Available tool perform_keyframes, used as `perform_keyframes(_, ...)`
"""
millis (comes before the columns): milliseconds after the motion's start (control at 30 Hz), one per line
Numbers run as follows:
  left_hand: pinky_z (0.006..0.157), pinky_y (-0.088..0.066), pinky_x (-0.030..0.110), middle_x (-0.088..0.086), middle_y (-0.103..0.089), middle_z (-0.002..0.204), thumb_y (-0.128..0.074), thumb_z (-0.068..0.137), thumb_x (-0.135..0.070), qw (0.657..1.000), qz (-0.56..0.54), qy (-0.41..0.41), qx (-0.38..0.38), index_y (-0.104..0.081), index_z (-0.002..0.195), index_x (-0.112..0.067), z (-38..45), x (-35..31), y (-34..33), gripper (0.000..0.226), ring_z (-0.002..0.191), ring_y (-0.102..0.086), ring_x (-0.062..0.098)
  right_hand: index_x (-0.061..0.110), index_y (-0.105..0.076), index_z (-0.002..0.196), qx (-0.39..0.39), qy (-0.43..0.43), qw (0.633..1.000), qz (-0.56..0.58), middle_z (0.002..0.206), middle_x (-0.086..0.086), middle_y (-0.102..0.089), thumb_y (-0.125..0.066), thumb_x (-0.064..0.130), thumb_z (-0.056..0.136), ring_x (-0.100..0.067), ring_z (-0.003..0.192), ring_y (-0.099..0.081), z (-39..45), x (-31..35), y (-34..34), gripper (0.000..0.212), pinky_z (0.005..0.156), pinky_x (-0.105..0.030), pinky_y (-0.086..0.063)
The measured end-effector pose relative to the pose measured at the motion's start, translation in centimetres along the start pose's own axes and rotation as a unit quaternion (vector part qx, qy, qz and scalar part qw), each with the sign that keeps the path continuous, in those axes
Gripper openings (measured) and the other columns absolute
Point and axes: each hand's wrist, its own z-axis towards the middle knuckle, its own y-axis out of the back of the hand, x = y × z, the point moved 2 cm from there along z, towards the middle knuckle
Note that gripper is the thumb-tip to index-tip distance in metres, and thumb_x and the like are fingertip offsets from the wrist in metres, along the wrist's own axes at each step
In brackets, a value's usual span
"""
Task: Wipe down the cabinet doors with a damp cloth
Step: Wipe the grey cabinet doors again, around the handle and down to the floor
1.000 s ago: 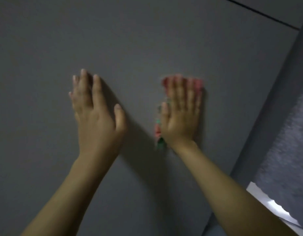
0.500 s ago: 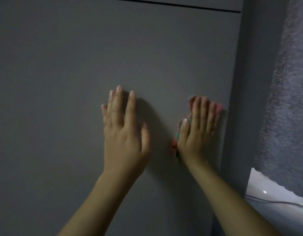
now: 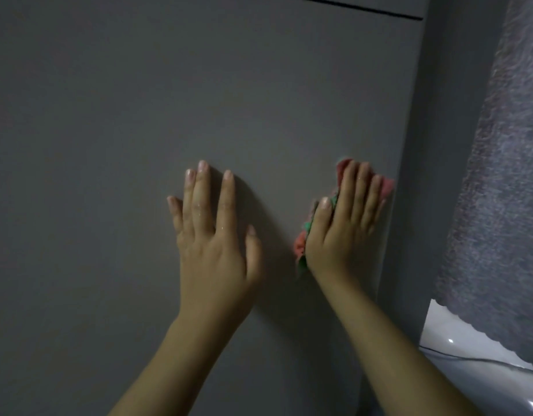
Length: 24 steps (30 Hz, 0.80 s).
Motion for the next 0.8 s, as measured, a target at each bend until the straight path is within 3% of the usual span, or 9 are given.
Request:
perform_keyframes(100,0.119,0.004,0.042,0.020,-0.016,0.156,-0.040,0.088,-0.024,1.000,0.002,0.000,0.007,-0.034,0.146,-0.003,-0.7,0.3,0.1,0.062,0.146,-0.005,0.030,0.003,-0.030,0.147,0.002,-0.019,1.000,0.008,0.154,-0.016,-0.028,-0.030,0.031,0.099,-0.035,0.143,-0.021,-1.7,0.5,-0.1,0.055,0.118,-0.050,-0.013)
perform_keyframes(267,0.119,0.003,0.044,0.019,-0.016,0.157,-0.037,0.091,-0.028,1.000,-0.010,0.004,0.014,-0.034,0.146,-0.004,-1.7,0.4,0.0,0.060,0.147,-0.005,0.030,0.024,-0.016,0.149,0.130,0.113,0.985,-0.026,0.161,0.003,0.002,-0.017,0.042,0.102,-0.026,0.148,-0.001,-13.0,-0.8,0.4,0.051,0.119,-0.047,-0.003)
perform_keyframes(400,0.119,0.004,0.044,0.020,-0.014,0.157,-0.036,0.092,-0.030,1.000,-0.015,0.007,0.004,-0.034,0.146,-0.003,-1.8,0.1,-0.6,0.060,0.147,-0.003,0.031,0.023,-0.004,0.153,0.102,0.013,0.994,-0.030,0.158,-0.003,-0.012,-0.015,0.041,0.102,-0.026,0.148,-0.001,-11.0,0.1,-0.2,0.055,0.119,-0.046,-0.002)
perform_keyframes(500,0.119,0.006,0.043,0.021,-0.013,0.157,-0.037,0.090,-0.028,1.000,-0.022,0.007,0.001,-0.034,0.146,-0.003,-1.8,-0.4,-1.1,0.062,0.147,-0.002,0.031,0.019,-0.006,0.153,0.065,-0.009,0.998,-0.019,0.154,-0.009,-0.019,-0.016,0.039,0.102,-0.033,0.145,-0.012,-7.4,1.7,-0.7,0.055,0.119,-0.047,-0.006)
perform_keyframes(567,0.119,0.006,0.043,0.021,-0.015,0.156,-0.039,0.088,-0.026,1.000,-0.023,-0.004,0.006,-0.034,0.146,-0.002,-2.0,-0.9,-1.8,0.063,0.147,-0.003,0.031,0.019,-0.003,0.153,0.053,0.019,0.998,-0.027,0.157,-0.010,-0.013,-0.014,0.038,0.103,-0.034,0.144,-0.015,-6.9,2.1,-0.7,0.054,0.117,-0.049,-0.010)
perform_keyframes(633,0.119,0.007,0.043,0.022,-0.016,0.156,-0.040,0.086,-0.024,1.000,-0.021,-0.008,0.012,-0.034,0.146,-0.001,-2.2,-1.1,-2.3,0.064,0.146,-0.003,0.031,0.021,0.002,0.153,0.074,0.105,0.991,-0.041,0.160,-0.002,0.003,-0.012,0.040,0.104,-0.028,0.147,-0.004,-7.9,1.5,-0.6,0.055,0.118,-0.049,-0.007)
perform_keyframes(700,0.119,0.006,0.043,0.023,-0.017,0.155,-0.041,0.086,-0.024,1.000,-0.016,-0.010,0.013,-0.034,0.145,0.000,-2.4,-1.1,-2.4,0.065,0.146,-0.004,0.032,0.022,0.000,0.153,0.079,0.158,0.983,-0.048,0.161,0.004,0.007,-0.015,0.040,0.103,-0.023,0.148,0.001,-8.4,-0.4,-0.4,0.055,0.120,-0.046,-0.004)
perform_keyframes(733,0.119,0.006,0.044,0.023,-0.018,0.155,-0.041,0.086,-0.025,1.000,-0.012,-0.013,0.012,-0.034,0.145,0.000,-2.5,-1.0,-2.4,0.065,0.146,-0.004,0.033,0.021,-0.005,0.154,0.067,0.138,0.987,-0.050,0.161,0.003,0.002,-0.017,0.039,0.103,-0.024,0.148,-0.003,-8.0,-1.5,-0.3,0.055,0.119,-0.047,-0.007)
perform_keyframes(800,0.119,0.004,0.044,0.022,-0.018,0.155,-0.041,0.086,-0.025,1.000,-0.005,-0.022,0.015,-0.035,0.145,0.000,-2.8,-0.9,-2.4,0.064,0.146,-0.006,0.033,0.009,-0.022,0.151,0.023,0.008,0.999,-0.024,0.158,-0.009,-0.018,-0.021,0.036,0.103,-0.031,0.145,-0.016,-6.5,-3.0,-0.3,0.055,0.117,-0.050,-0.016)
